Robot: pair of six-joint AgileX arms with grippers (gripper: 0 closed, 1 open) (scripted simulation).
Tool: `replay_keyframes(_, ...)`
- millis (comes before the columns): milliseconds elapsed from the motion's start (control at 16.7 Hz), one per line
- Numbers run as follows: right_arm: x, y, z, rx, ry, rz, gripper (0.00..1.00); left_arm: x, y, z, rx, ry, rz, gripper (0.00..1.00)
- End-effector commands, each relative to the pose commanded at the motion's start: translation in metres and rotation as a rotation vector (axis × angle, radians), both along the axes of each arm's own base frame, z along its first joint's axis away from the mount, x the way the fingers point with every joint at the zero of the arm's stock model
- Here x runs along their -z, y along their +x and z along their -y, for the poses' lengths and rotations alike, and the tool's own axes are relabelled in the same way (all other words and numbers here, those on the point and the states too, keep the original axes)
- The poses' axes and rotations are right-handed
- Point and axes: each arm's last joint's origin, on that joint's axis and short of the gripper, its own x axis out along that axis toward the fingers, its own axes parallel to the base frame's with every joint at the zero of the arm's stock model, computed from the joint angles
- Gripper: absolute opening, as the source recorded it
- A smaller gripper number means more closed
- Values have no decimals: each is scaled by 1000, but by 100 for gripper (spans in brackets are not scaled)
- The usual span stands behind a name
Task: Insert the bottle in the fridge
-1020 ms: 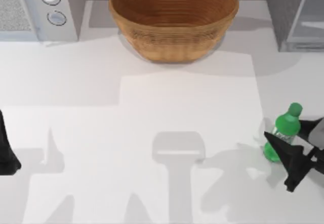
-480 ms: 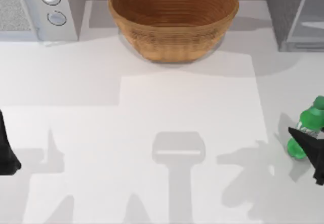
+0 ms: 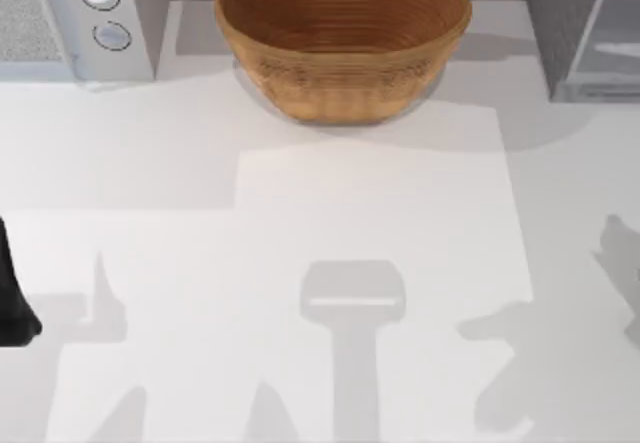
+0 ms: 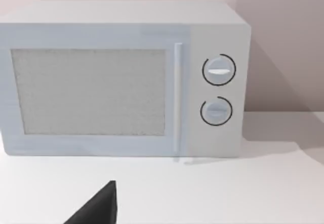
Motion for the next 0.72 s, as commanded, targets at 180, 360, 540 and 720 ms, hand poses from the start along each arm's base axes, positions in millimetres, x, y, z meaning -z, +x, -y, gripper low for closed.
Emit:
replay_keyframes(180,-2,-1,2,0,-1,8,1,0,0,0,0,0,0,100)
replay_keyframes(360,-1,-1,1,-1,2,0,1,0,0,0,0,0,0,100)
replay_keyframes(540,-8,-3,-4,29,-17,0,1,0,0,0,0,0,0,100)
replay_keyframes(720,-24,-12,-15,99,-50,5,1,0,0,0,0,0,0,100)
